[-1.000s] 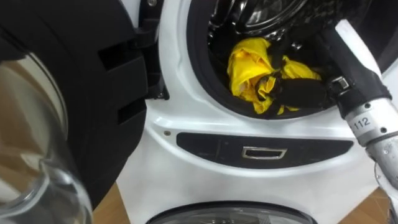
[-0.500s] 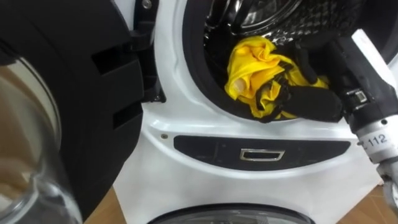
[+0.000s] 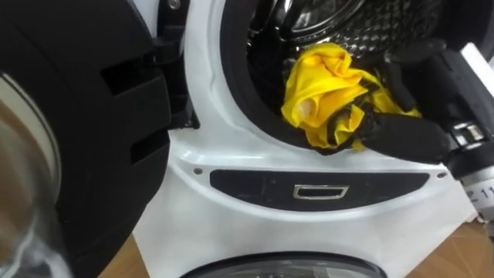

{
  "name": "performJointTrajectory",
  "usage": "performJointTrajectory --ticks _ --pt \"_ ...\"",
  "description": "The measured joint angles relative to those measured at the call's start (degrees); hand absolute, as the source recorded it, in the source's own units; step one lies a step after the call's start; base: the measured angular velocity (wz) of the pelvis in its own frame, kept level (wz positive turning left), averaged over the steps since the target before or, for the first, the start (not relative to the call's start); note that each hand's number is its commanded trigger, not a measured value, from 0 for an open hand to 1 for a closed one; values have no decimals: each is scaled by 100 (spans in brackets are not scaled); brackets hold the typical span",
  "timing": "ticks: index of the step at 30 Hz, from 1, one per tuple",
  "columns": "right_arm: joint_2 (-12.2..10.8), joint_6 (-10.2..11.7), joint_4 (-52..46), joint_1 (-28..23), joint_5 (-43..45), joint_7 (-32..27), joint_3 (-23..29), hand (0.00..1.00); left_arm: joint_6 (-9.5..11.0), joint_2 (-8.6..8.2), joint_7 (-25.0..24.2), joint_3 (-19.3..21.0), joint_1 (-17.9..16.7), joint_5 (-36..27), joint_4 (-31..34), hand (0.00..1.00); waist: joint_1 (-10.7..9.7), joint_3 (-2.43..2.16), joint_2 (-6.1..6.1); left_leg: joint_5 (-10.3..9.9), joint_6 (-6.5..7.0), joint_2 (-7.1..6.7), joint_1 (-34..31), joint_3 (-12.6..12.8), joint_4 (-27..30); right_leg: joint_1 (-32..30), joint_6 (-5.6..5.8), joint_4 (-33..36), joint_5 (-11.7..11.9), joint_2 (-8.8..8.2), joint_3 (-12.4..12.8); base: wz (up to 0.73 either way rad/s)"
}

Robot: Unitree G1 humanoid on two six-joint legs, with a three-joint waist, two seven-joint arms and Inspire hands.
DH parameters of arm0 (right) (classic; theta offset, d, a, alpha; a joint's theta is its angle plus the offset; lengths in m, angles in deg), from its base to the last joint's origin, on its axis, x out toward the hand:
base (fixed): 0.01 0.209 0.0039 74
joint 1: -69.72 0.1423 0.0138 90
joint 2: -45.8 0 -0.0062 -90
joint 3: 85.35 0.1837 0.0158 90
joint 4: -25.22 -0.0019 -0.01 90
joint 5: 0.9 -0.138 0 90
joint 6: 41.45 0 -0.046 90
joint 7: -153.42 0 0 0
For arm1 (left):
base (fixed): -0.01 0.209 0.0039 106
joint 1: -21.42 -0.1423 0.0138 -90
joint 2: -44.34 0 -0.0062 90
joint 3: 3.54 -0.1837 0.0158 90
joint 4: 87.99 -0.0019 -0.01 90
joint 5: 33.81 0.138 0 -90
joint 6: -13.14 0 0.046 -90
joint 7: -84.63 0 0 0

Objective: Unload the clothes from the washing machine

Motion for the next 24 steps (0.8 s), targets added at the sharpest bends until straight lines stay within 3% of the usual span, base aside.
performJointTrajectory --ticks 3,7,10,11,13,15,16,19,24 --pt "5 10 -170 -230 -489 26 188 100 105 -46 12 257 -70 0 -9 0 -13 11 17 -22 -30 47 32 161 -14 2 0 6 1 51 253 -6" --pt "111 12 -336 -497 -1152 124 597 100 178 -94 18 414 -108 -2 -6 0 -35 21 39 -42 -62 100 56 386 -18 -1 0 10 0 87 411 -1" --pt "161 5 -419 -801 -1663 157 1084 100 176 -96 14 663 -124 67 -8 0 -154 25 52 -72 -105 145 68 505 -15 -19 0 18 1 125 412 -15" --pt "161 3 -362 -845 -1752 71 1490 100 173 -88 18 733 -157 132 -8 0 -238 30 64 -79 -109 155 64 563 -8 -34 0 16 1 134 416 -27" --pt "161 6 -259 -848 -1806 -222 2045 100 167 -88 13 740 -224 206 -8 0 -390 15 99 -87 -123 169 62 667 -2 -86 0 36 0 150 516 -40" --pt "161 27 -152 -870 -1727 -633 2493 100 166 -93 17 736 -273 231 -8 0 -587 15 199 -106 -160 201 68 925 19 -205 -18 116 -10 197 629 -63" --pt "161 36 -97 -872 -1653 -713 2523 100 166 -94 17 731 -284 235 -11 0 -624 36 172 -113 -176 210 70 997 21 -219 -24 130 -13 216 680 -72" --pt "161 34 174 -1016 -1286 -1046 2550 100 230 -83 61 682 -322 293 -20 0 -886 22 210 -158 -254 270 86 1274 61 -337 -147 242 -58 256 762 -56" --pt "160 28 400 -1411 -1118 -1508 2538 100 396 16 71 457 -290 325 -358 0 -1078 40 80 -246 -429 452 178 1794 210 -490 -269 406 -90 516 1224 -52"
